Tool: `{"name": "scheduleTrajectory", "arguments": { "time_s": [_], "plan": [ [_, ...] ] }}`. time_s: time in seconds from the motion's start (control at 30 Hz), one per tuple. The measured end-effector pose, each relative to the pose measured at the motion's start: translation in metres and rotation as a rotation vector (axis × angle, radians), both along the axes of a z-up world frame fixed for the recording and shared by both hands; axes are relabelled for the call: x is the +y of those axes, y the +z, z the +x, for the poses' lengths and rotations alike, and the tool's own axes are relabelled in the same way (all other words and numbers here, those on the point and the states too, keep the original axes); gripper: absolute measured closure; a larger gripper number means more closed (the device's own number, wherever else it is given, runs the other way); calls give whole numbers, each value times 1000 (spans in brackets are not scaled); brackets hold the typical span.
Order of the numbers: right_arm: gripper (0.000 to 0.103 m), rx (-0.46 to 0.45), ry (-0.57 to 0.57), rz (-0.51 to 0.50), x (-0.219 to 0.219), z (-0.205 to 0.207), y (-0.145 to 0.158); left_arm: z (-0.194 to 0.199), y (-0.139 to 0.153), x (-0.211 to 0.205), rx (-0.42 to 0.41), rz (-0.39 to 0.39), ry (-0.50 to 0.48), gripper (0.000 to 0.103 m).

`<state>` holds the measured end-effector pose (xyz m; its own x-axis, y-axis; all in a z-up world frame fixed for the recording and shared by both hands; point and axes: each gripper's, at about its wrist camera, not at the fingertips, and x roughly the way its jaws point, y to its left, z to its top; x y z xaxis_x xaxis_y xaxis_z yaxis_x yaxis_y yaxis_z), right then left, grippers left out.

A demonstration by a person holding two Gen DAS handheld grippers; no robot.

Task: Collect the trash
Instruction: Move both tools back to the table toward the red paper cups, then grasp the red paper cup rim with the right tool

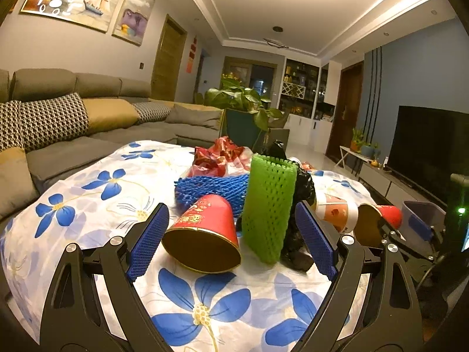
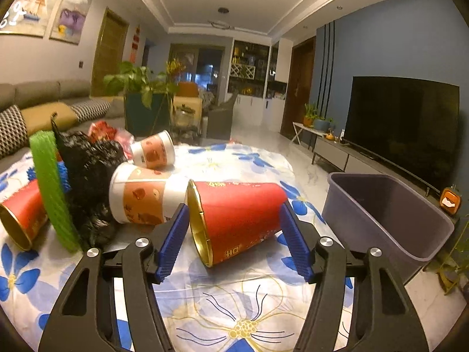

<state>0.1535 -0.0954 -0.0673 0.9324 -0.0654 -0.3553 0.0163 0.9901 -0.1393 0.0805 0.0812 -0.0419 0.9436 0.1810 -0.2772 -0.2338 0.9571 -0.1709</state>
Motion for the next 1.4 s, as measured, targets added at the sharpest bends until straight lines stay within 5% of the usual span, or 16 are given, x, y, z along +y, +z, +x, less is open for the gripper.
{"name": "scheduleTrajectory", "arguments": {
  "time_s": [0.27,0.57,0.93,1.07,1.3,1.4],
  "plan": [
    [78,64,-6,-11,0,13,-8,7,-3,1,10,-11,-7,17],
    [94,44,-58,15,-12,5,-5,18,-4,-7,29,0,-33,17],
    [99,-17,-70,97,-52,-16,1,51,2,-9,36,-24,-77,20],
    [99,-21,-68,116,-59,-18,2,66,3,-9,45,-18,-86,30],
    [99,-26,-68,135,-70,-21,2,76,-5,-3,83,-69,-128,71],
    [99,-28,-64,140,-71,-24,2,73,-4,0,75,-83,-139,79]
  ]
}}
